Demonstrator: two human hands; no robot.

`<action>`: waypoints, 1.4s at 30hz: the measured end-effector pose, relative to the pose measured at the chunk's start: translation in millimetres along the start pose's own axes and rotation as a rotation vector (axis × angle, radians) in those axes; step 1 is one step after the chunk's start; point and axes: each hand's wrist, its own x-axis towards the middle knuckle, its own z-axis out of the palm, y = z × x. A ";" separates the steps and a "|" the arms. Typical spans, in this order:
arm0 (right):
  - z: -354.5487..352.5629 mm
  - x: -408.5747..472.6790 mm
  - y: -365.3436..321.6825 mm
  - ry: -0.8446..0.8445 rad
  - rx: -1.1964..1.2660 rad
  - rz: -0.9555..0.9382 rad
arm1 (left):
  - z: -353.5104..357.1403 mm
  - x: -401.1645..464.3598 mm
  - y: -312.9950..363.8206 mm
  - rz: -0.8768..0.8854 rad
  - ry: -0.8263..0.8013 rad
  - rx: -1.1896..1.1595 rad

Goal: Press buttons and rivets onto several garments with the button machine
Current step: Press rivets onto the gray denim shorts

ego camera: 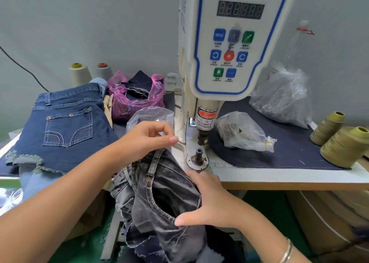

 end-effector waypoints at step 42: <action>-80.7 78.3 67.4 0.044 1.012 0.054 | -25.7 26.3 -81.4 -0.506 -0.020 -0.193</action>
